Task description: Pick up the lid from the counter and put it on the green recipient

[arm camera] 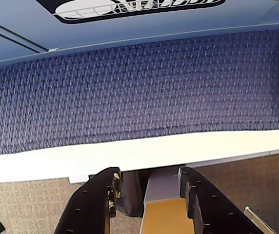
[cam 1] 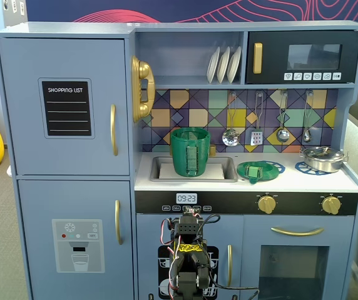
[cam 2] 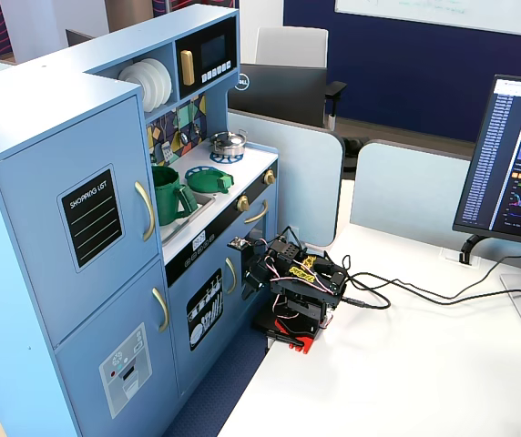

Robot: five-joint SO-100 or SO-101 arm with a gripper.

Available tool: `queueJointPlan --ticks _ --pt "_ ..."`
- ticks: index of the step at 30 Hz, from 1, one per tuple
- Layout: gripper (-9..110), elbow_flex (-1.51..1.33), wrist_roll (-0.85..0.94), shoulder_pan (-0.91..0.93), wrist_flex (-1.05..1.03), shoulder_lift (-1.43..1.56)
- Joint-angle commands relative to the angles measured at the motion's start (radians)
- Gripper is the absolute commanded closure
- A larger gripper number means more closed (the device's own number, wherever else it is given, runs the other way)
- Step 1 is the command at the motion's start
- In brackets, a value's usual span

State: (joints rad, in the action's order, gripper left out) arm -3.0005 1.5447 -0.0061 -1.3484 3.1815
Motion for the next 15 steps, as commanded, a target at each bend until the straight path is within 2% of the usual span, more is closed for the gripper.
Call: queueJointPlan --ticks 1,10,12,15 --pt "101 0.003 -0.002 0.014 -0.186 -0.003" --pt "101 0.003 -0.006 0.037 -0.183 -0.003" --pt "101 0.005 -0.014 0.078 -0.124 -0.003" --pt "101 0.060 0.015 0.206 0.071 -0.006"
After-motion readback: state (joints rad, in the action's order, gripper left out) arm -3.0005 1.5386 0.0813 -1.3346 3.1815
